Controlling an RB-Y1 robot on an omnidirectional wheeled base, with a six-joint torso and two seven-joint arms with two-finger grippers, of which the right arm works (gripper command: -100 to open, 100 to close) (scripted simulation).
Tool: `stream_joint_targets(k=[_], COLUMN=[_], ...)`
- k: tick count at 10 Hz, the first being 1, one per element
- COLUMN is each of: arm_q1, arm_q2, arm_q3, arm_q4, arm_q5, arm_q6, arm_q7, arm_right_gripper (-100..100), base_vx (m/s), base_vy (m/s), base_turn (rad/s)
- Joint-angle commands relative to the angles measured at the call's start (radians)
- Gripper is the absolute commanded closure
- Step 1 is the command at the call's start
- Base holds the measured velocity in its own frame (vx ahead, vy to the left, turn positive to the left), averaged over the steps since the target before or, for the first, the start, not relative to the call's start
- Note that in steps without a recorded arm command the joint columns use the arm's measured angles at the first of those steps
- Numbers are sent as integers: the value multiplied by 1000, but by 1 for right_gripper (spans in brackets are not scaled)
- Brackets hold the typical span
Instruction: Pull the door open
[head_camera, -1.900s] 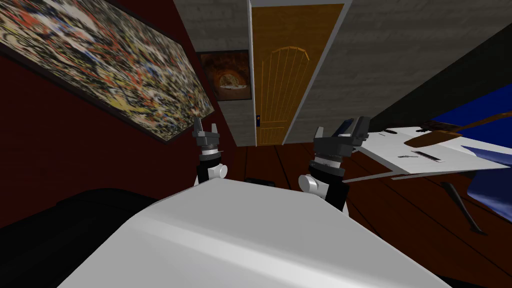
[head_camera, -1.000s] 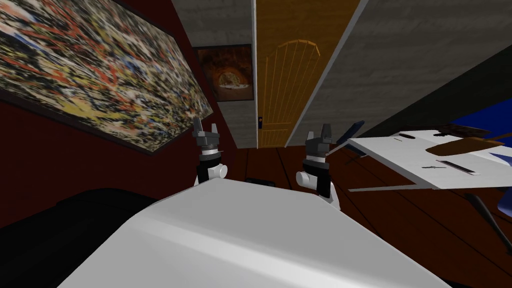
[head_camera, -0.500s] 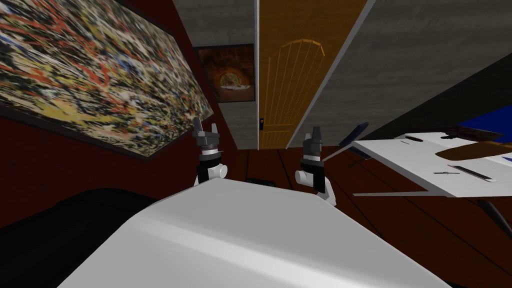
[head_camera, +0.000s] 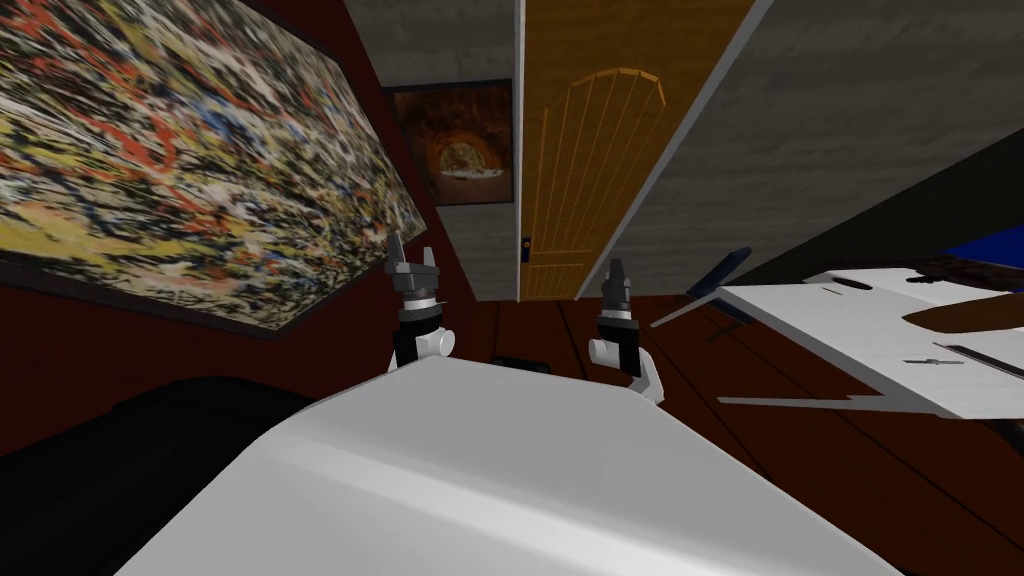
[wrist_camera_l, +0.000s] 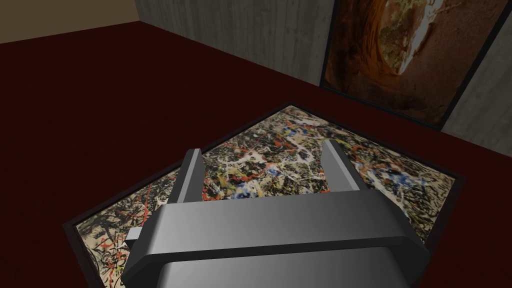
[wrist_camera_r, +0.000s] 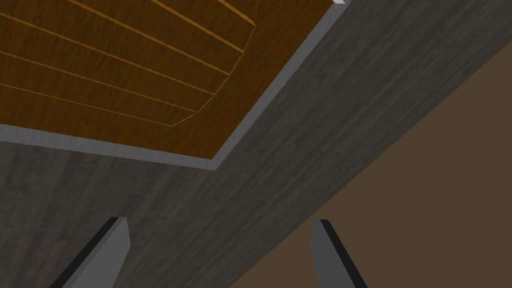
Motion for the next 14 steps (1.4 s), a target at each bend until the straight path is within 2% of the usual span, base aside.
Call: stream_joint_targets(k=[1,14], arm_q1=[-19,-159], arm_q2=[-2,-3], arm_q3=[-5,-50], arm_q4=[35,332], arm_q5=[22,205], arm_q6=[3,12], arm_q7=[33,288], arm_right_gripper=[-100,-100], base_vx=[99,102], base_vy=[40,44], base_turn=[18,20])
